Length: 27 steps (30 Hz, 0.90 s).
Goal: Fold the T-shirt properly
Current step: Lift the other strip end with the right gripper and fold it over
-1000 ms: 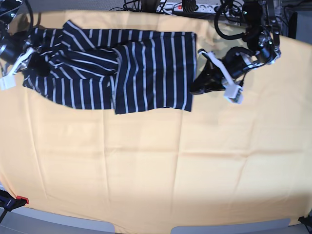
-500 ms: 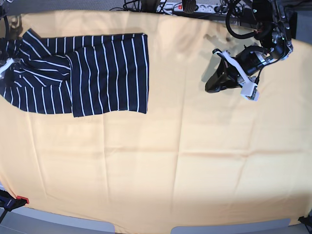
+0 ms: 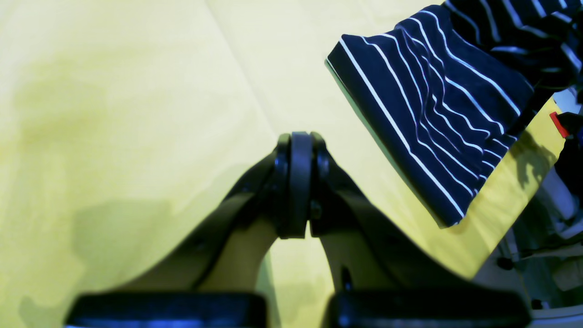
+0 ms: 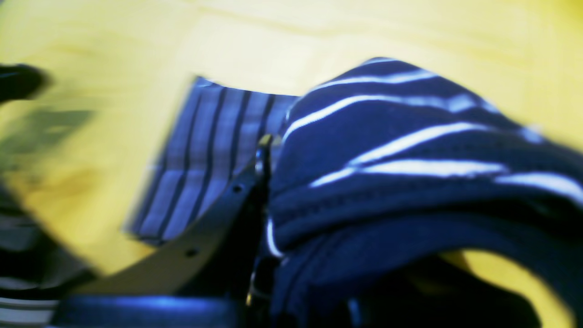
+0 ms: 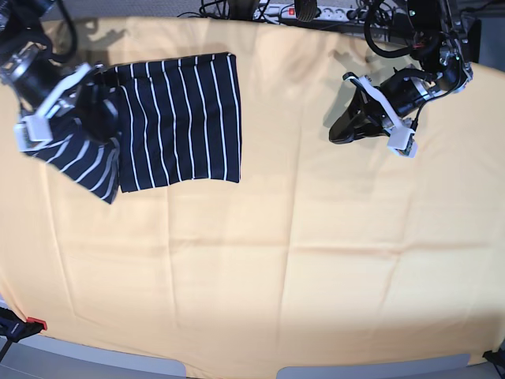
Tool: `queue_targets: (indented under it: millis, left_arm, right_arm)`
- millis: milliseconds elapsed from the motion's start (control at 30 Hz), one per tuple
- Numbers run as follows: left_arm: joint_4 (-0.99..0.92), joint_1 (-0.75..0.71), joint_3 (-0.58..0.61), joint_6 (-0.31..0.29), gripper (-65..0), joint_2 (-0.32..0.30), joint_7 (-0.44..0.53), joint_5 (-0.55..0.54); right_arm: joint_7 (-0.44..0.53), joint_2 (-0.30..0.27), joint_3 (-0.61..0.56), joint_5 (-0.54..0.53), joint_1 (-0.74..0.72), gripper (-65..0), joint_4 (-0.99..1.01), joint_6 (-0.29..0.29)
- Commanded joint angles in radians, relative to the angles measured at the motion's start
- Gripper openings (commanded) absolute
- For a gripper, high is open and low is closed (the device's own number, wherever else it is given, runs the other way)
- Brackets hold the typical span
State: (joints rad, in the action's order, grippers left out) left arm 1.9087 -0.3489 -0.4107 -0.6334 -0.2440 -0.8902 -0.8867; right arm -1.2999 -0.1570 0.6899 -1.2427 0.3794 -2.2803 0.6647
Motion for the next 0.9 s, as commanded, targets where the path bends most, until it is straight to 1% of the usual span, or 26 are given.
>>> queue_targets:
  millis: [0, 33, 100, 200, 300, 367, 433, 500, 567, 600, 633, 700, 733, 767, 867]
  left_arm:
    - [0.018, 0.005, -0.002, -0.007, -65.0, -0.008, 0.02, -0.024]
    - [0.018, 0.005, -0.002, -0.007, -65.0, -0.008, 0.02, -0.024]
    - [0.018, 0.005, -0.002, -0.007, -65.0, -0.008, 0.02, -0.024]
    - [0.018, 0.005, -0.002, -0.007, -65.0, -0.008, 0.02, -0.024]
    - [0.018, 0.005, -0.002, -0.007, -65.0, -0.008, 0.017, -0.024]
    - [0.018, 0.0, -0.002, -0.007, -65.0, -0.008, 0.018, -0.024]
    - [0.018, -0.006, -0.002, -0.006, -65.0, -0.008, 0.018, -0.026]
    - [0.018, -0.009, -0.002, -0.006, -65.0, -0.008, 0.018, -0.033]
    - [0.018, -0.012, -0.002, -0.007, -65.0, -0.008, 0.018, -0.042]
    - [0.018, -0.012, -0.002, -0.007, -65.0, -0.008, 0.017, -0.045]
    - [0.018, -0.012, -0.002, -0.007, -65.0, -0.008, 0.018, -0.047]
    - [0.018, -0.011, -0.002, -0.007, -65.0, -0.008, 0.018, -0.046]
    - [0.018, -0.011, -0.002, -0.007, -65.0, -0.008, 0.018, -0.047]
    - [0.018, -0.011, -0.002, -0.007, -65.0, -0.008, 0.018, -0.046]
    - [0.018, -0.011, -0.002, -0.007, -65.0, -0.008, 0.018, -0.047]
  right_arm:
    - [0.027, 0.007, -0.032, -0.045, -0.005, -65.0, -0.017, 0.01]
    - [0.027, 0.023, -0.073, -0.044, -0.006, -65.0, -0.017, 0.01]
    - [0.027, 0.048, -0.153, -0.043, -0.007, -65.0, -0.017, 0.033]
    - [0.034, 0.062, -0.267, -0.003, -0.018, -65.0, -0.017, 0.033]
    - [0.088, 0.063, -0.373, 0.131, -0.048, -65.0, -0.004, 0.033]
    - [0.154, 0.063, -0.439, 0.239, -0.064, -65.0, 0.019, 0.033]
    - [0.214, 0.063, -0.502, 0.32, -0.08, -65.0, 0.061, 0.033]
    - [0.227, 0.063, -0.56, 0.357, -0.098, -65.0, 0.108, 0.033]
    - [0.227, 0.063, -0.615, 0.36, -0.112, -65.0, 0.15, 0.033]
    - [0.227, 0.063, -0.642, 0.361, -0.114, -62.7, 0.163, 0.033]
    - [0.227, 0.062, -0.668, 0.361, -0.116, -54.8, 0.169, 0.033]
    - [0.204, 0.062, -0.718, 0.36, -0.126, -34.3, 0.168, 0.033]
    - [0.196, 0.062, -0.738, 0.36, -0.135, -26.5, 0.166, 0.033]
    - [0.196, 0.062, -0.753, 0.355, -0.145, -22.7, 0.162, 0.033]
    - [0.197, 0.062, -0.767, 0.314, -0.175, -22.6, 0.116, 0.033]
